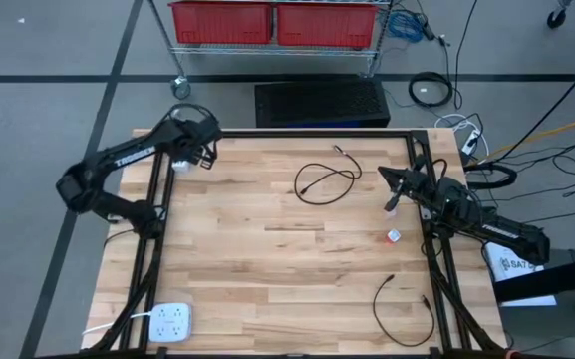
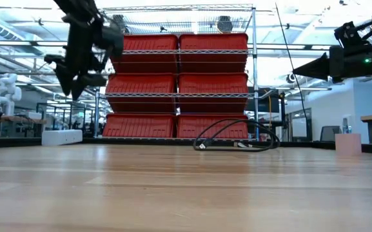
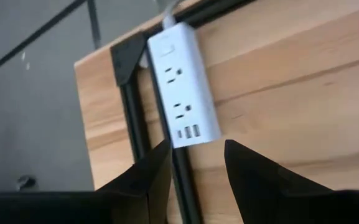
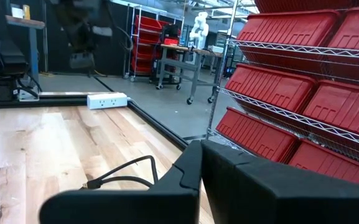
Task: Insert USB
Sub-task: Insert the pink charger adapter into the top white outlet extension
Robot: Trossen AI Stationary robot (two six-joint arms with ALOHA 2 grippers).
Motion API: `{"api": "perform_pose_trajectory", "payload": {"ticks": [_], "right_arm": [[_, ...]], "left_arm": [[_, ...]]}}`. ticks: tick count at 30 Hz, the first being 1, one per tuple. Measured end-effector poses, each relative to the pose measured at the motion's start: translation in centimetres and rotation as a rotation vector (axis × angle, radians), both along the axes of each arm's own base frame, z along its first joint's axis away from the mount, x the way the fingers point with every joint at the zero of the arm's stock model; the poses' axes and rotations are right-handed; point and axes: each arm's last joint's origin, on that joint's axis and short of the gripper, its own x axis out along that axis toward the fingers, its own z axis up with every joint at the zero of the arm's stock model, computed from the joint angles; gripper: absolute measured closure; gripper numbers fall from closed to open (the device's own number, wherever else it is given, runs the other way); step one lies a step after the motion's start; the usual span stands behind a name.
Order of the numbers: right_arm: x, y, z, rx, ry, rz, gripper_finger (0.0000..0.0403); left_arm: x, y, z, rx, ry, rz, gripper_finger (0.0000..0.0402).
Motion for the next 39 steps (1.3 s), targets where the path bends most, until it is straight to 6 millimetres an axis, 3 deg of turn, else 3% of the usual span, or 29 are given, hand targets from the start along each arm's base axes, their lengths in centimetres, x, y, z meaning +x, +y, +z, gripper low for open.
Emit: {"api": "perform_pose_trajectory", "payload": {"ticks": [5,13,20,25,34,39], "right_arm": [[0.0,0.0,0.0,0.0,0.0,0.0,0.0403],[0.0,0.0,0.0,0.0,-0.001,0.0,0.0403],[0.0,0.0,0.0,0.0,0.0,0.0,0.0403],[0.0,0.0,0.0,0.0,0.0,0.0,0.0403],[0.0,0.0,0.0,0.0,0.0,0.0,0.0403],[0.0,0.0,0.0,0.0,0.0,0.001,0.0403]], "left_arm": [[0.0,2.3,-2.3,-0.11,0.018,0.021,0.0246],[-0.3,5.5,-5.3,-0.105,0.159,0.021,0.0252],[-0.2,7.1,-7.8,-0.134,0.258,-0.002,0.0324],[0.0,7.6,-8.8,-0.121,0.291,0.004,0.0392],[0.2,7.9,-10.0,-0.175,0.278,-0.001,0.0397],[1.3,7.1,-10.2,-0.197,0.287,-0.067,0.0397]]}}
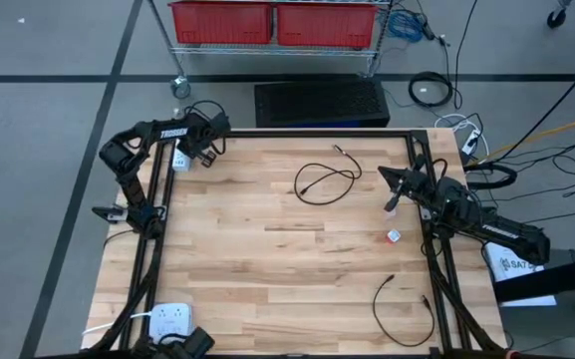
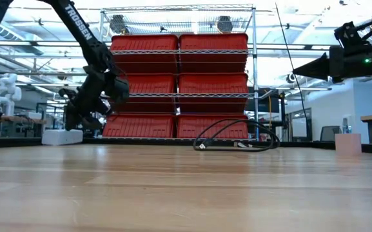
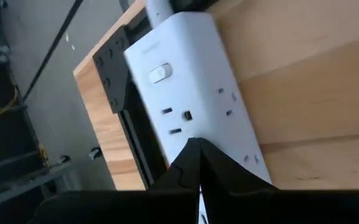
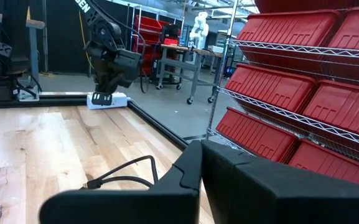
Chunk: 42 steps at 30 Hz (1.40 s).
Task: Insert USB
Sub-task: Insert the pink charger adapter into the top white outlet extension
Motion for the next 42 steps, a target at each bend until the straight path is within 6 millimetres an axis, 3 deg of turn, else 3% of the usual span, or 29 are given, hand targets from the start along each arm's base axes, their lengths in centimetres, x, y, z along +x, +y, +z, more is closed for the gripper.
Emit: {"api": "perform_pose_trajectory", "payload": {"ticks": [6,16,23,27,30,35,42], "right_arm": [[0.0,0.0,0.0,0.0,0.001,-0.001,0.0403],[0.0,0.0,0.0,0.0,0.0,-0.001,0.0403],[0.0,0.0,0.0,0.0,0.0,0.0,0.0403],[0.0,0.0,0.0,0.0,0.0,-0.001,0.0403],[0.0,0.0,0.0,0.0,0.0,-0.001,0.0403],[0.0,0.0,0.0,0.0,0.001,-0.001,0.0403],[0.0,0.0,0.0,0.0,0.0,0.0,0.0403]], "left_arm": [[2.1,-1.8,-0.8,-0.154,-0.155,-0.065,0.0397],[5.1,-3.0,-0.3,-0.103,-0.214,-0.206,0.0397],[6.4,-2.0,3.1,0.065,-0.154,-0.233,0.0397],[5.3,-0.3,6.7,0.223,-0.068,-0.16,0.0394],[3.8,1.3,8.4,0.244,-0.118,-0.092,0.0379],[1.7,2.7,8.4,0.127,-0.265,-0.009,0.0337],[0.1,3.1,8.6,0.222,-0.144,0.119,0.0263]]}}
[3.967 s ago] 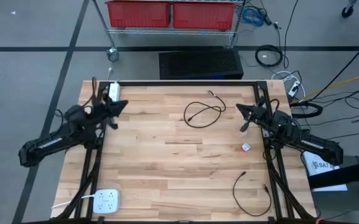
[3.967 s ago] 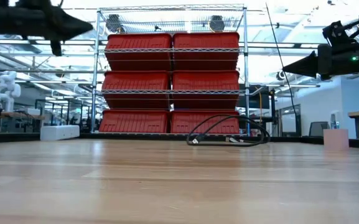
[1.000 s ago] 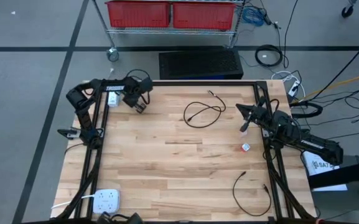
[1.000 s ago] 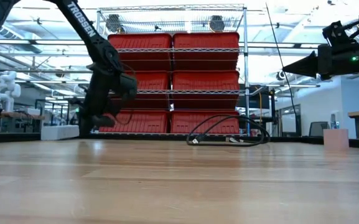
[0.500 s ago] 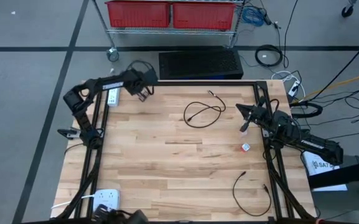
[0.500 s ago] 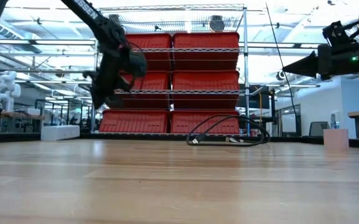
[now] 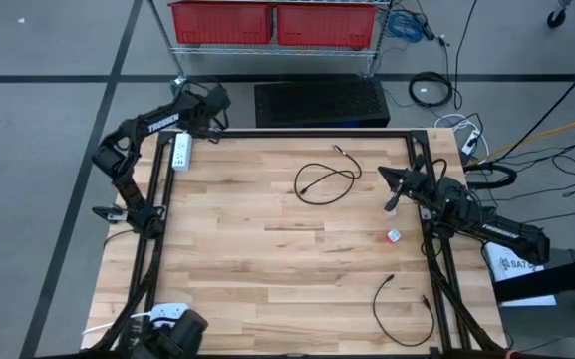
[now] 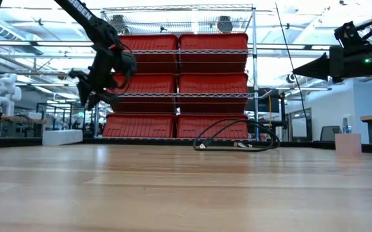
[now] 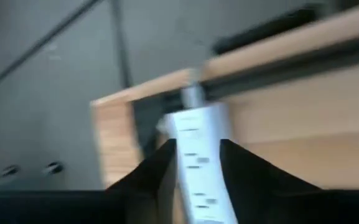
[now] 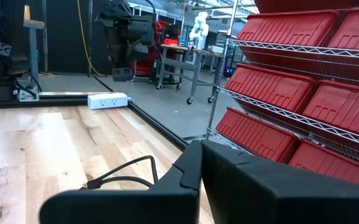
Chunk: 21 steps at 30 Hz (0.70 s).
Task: Insert USB
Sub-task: Insert the pink charger adapter into the top white outlet extension
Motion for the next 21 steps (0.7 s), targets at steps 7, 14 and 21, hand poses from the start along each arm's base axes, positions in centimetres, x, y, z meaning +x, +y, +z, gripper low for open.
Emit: {"api": "perform_pose_trajectory", "payload": {"ticks": [7,14,21], "right_arm": [[0.0,0.0,0.0,0.0,0.001,-0.001,0.0403],[0.0,0.0,0.0,0.0,0.0,-0.001,0.0403],[0.0,0.0,0.0,0.0,0.0,0.0,0.0403]], "left_arm": [[-2.0,0.0,0.0,-0.07,0.104,0.063,0.0255],[-1.4,0.9,-2.6,-0.129,0.148,0.075,0.0329],[-1.3,2.1,-7.0,-0.233,0.3,0.077,0.0395]]}}
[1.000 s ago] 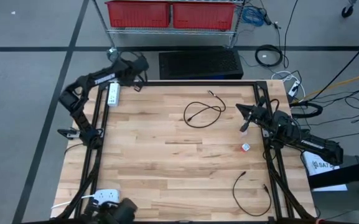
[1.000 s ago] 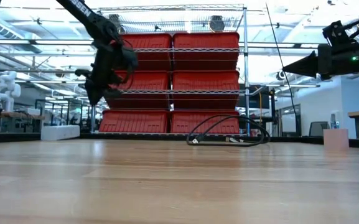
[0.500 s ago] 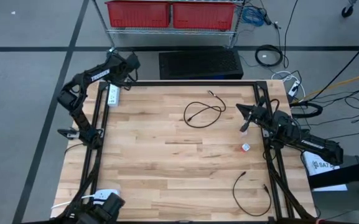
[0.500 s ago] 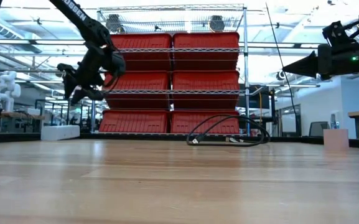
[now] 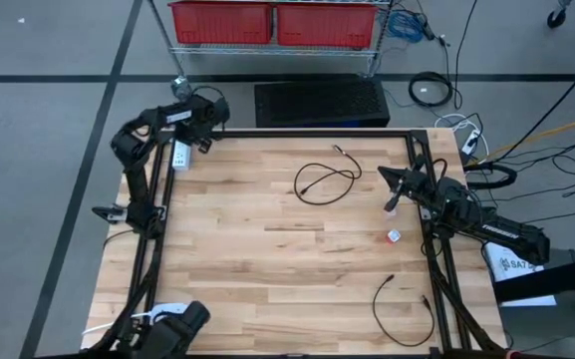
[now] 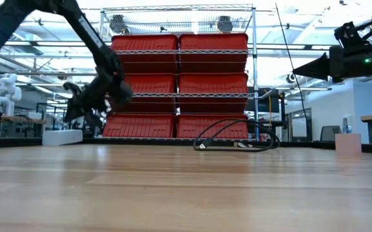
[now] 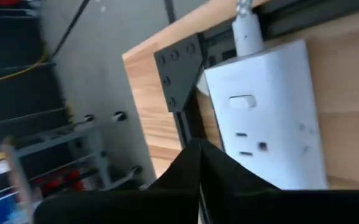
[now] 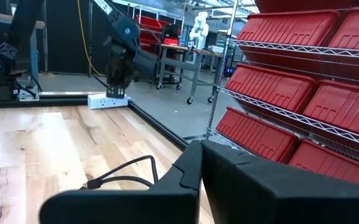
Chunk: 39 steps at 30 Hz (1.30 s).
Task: Insert USB
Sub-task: Insert the pink charger adapter into the top white outlet extension
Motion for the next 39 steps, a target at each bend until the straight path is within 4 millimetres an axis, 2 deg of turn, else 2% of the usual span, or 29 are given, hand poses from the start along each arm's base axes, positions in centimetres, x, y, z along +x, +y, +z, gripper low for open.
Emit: {"api": "perform_pose_trajectory", "payload": {"ticks": [4,8,16,23,39], "right_arm": [[0.0,0.0,0.0,0.0,0.0,0.0,0.0403],[0.0,0.0,0.0,0.0,0.0,0.0,0.0403],[0.0,0.0,0.0,0.0,0.0,0.0,0.0403],[0.0,0.0,0.0,0.0,0.0,0.0,0.0403],[0.0,0.0,0.0,0.0,0.0,0.0,0.0403]], "left_arm": [[0.2,0.2,-2.5,-0.111,0.001,0.01,0.0393],[0.8,-0.1,-4.0,-0.179,0.058,-0.016,0.0392],[3.8,-2.3,-3.5,-0.196,0.055,-0.128,0.0392],[6.3,-4.1,-2.7,-0.2,-0.067,-0.202,0.0392],[12.5,-9.0,-2.9,-0.148,-0.201,-0.445,0.0391]]}}
